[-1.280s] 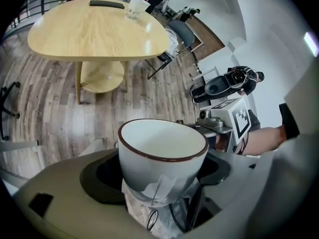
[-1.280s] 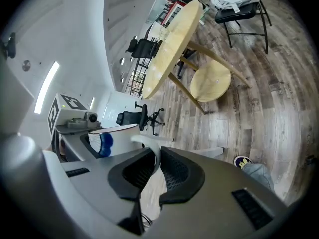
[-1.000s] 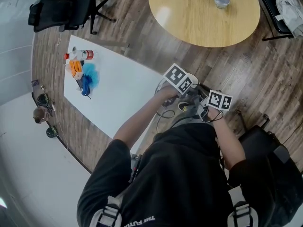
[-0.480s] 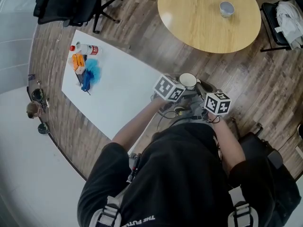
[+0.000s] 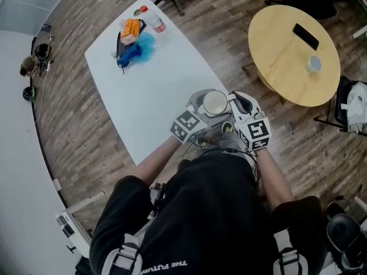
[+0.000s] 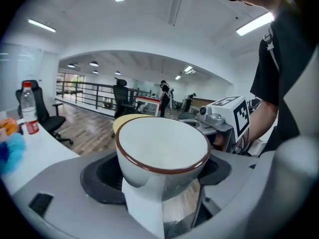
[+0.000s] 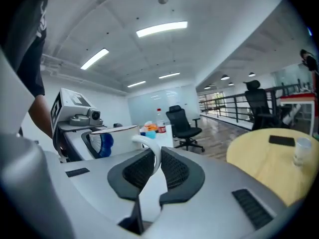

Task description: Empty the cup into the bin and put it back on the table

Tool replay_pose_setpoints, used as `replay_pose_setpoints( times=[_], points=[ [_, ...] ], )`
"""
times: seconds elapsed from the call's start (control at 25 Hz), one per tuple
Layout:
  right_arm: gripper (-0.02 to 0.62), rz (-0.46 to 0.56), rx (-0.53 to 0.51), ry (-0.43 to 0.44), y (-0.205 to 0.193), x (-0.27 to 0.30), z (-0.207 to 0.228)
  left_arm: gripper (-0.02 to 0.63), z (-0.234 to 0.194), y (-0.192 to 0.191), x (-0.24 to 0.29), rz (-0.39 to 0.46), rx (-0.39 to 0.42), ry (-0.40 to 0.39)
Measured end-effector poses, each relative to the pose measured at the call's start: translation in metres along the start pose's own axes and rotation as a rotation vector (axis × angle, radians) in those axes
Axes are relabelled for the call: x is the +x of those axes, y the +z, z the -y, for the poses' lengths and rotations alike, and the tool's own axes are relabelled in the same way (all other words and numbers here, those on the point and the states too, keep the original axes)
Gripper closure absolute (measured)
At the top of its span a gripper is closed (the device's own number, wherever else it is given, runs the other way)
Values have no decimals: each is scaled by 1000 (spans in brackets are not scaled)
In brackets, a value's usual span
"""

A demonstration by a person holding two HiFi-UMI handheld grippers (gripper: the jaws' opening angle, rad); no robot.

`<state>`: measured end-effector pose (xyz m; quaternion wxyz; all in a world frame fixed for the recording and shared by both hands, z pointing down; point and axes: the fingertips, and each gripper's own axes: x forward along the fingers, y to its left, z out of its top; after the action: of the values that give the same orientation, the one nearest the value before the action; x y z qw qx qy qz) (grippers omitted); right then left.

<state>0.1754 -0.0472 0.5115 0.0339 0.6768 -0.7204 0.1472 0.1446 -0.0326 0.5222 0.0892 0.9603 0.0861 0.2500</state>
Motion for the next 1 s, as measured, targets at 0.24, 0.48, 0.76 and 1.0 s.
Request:
replay_pose_setpoints(
  times=[0.24,0.48,0.76,1.0],
  points=[
    [547,-67,-162,296,4,69,-117,202,-39,-48,-109,109,-108,281],
    [547,-110,-246,472,-4,110,-219,201,-55,-95,-200,170,-181,451],
    [546,-150,-269,527,-22,134,-256,202,-69,-124,-231,165,-186,513],
    [546,-248,-305,518,-64,154,-252,201,-88,-162,-216,66,-120,487]
  ],
)
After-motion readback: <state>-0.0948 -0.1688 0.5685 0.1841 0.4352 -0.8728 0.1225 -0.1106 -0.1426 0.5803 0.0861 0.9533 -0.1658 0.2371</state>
